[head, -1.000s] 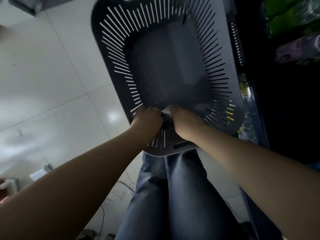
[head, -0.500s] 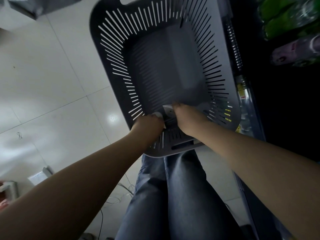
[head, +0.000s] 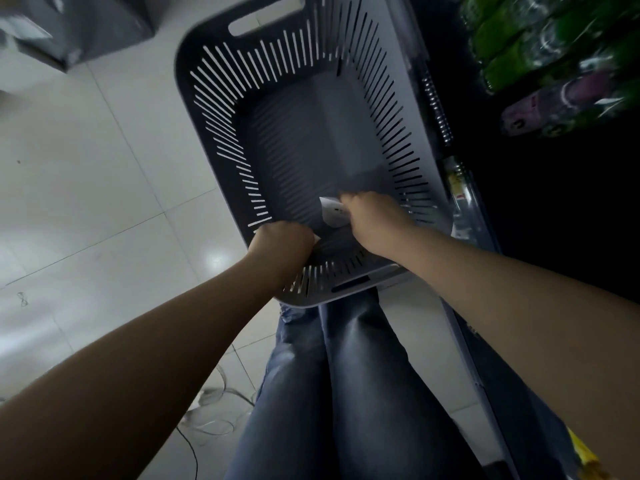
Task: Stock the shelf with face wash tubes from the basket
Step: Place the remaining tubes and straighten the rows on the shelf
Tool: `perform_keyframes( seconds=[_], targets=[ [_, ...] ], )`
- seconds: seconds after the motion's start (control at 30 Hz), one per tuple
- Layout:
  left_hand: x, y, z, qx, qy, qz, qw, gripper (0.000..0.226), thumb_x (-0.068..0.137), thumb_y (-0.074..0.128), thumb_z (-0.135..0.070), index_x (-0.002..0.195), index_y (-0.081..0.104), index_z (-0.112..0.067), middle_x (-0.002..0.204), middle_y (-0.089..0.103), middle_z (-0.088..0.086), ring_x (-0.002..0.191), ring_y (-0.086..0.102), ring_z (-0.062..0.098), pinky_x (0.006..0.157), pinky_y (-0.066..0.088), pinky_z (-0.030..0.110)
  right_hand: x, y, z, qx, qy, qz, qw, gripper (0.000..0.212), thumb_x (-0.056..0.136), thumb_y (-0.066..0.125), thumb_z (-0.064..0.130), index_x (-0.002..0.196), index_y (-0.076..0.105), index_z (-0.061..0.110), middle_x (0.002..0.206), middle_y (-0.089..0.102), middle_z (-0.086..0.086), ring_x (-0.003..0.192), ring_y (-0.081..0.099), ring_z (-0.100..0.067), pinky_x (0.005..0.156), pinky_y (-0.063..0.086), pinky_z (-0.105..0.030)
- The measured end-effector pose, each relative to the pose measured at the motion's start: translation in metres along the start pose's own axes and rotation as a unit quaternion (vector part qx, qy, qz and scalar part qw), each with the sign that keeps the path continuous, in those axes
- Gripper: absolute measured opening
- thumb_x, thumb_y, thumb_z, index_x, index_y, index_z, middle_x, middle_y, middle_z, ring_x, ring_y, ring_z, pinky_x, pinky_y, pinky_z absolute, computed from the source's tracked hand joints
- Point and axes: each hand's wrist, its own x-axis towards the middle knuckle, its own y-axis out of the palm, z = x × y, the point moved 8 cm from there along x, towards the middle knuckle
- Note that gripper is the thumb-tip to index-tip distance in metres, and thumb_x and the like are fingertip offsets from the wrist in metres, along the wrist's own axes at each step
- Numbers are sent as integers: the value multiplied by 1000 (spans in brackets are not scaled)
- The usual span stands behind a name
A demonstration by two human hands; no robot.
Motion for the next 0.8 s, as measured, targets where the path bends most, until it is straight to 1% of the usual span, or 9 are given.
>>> perform_keyframes(
  seconds=[0.13, 0.2, 0.3, 0.37, 0.43, 0.53, 0.67, 0.73, 0.8],
  targets=[
    [-12, -28, 4, 9, -5, -23, 1000, 24, 94, 49, -17, 115, 61, -20, 110, 67, 2, 104, 64, 26, 82, 51, 37, -12, -22, 6, -6, -5, -27, 1000, 22, 90, 45, -2, 105, 58, 9, 91, 60, -13, 78, 57, -29, 61, 37, -31],
    [-19, -44, 6, 17, 1, -35, 999, 26, 93, 52, -17, 116, 62, -21, 111, 67, 3, 104, 64, 26, 85, 53, 38, -20, -35, 10, -3, -12, -41, 999, 15, 91, 45, 0, 91, 56, 10, 81, 56, -11, 73, 56, -26, 60, 37, -30],
    [-32, -69, 9, 33, 4, -49, 998, 28, 91, 54, -15, 118, 61, -22, 113, 66, 3, 105, 63, 27, 86, 53, 37, -37, -55, 18, 5, -16, -71, 997, 20, 93, 43, 1, 76, 46, 12, 69, 49, -7, 68, 54, -26, 53, 33, -29],
    [-38, -85, 10, 56, 4, -61, 997, 30, 90, 54, -13, 118, 62, -22, 114, 65, 4, 107, 62, 27, 85, 51, 36, -44, -68, 21, 21, -15, -85, 996, 23, 95, 42, 6, 75, 50, 11, 64, 46, -4, 66, 53, -26, 48, 28, -29],
    [-51, -105, 9, 84, 6, -93, 992, 28, 89, 55, -13, 115, 63, -20, 110, 66, 5, 104, 63, 29, 81, 51, 36, -59, -84, 27, 26, -2, -106, 994, 25, 98, 41, 12, 80, 58, 8, 66, 48, -5, 68, 52, -26, 52, 28, -30],
    [-70, -131, 8, 105, 8, -136, 985, 23, 87, 58, -13, 108, 65, -19, 105, 66, 6, 98, 64, 30, 73, 49, 34, -87, -107, 41, 34, 3, -156, 987, 28, 97, 42, 14, 76, 57, 2, 71, 53, -11, 70, 55, -29, 57, 32, -30],
    [-101, -160, 2, 108, 20, -167, 980, 25, 85, 57, -8, 105, 66, -18, 101, 66, 6, 93, 64, 30, 67, 46, 33, -131, -135, 56, 41, 35, -207, 977, 29, 98, 45, 18, 92, 67, 1, 72, 56, -10, 71, 55, -26, 55, 35, -31],
    [-117, -176, -3, 118, 29, -183, 976, 25, 85, 56, -6, 105, 67, -16, 100, 66, 7, 92, 64, 30, 66, 44, 33, -152, -150, 62, 52, 45, -229, 971, 29, 98, 46, 20, 90, 67, 1, 75, 61, -11, 72, 57, -26, 57, 40, -31],
    [-135, -192, -8, 134, 41, -196, 970, 27, 85, 56, -4, 108, 66, -15, 101, 66, 8, 92, 65, 30, 66, 46, 33, -173, -166, 66, 63, 50, -259, 963, 31, 98, 47, 20, 85, 66, 0, 78, 63, -12, 71, 58, -26, 56, 38, -30]
  ],
)
